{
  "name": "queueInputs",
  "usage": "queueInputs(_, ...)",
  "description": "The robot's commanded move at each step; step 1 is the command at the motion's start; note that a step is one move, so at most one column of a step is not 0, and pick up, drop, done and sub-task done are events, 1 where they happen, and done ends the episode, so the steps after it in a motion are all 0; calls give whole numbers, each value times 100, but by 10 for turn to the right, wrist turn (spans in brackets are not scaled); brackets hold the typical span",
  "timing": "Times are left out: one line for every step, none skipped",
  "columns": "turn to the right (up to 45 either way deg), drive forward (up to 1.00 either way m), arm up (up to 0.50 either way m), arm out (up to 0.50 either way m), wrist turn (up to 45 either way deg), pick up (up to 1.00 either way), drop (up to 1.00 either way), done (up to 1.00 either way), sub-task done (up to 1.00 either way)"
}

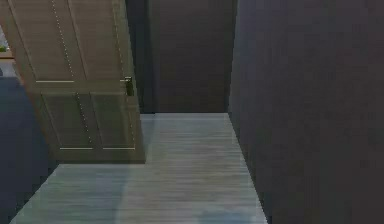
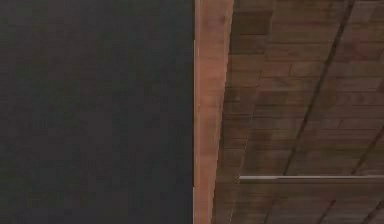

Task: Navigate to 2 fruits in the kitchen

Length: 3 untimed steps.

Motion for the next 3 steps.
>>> queueInputs(0, 40, 0, 0, 0, 0, 0, 0, 0)
queueInputs(-450, 0, 0, 0, 0, 0, 0, 0, 0)
queueInputs(-180, 0, 0, 0, 0, 0, 0, 0, 0)
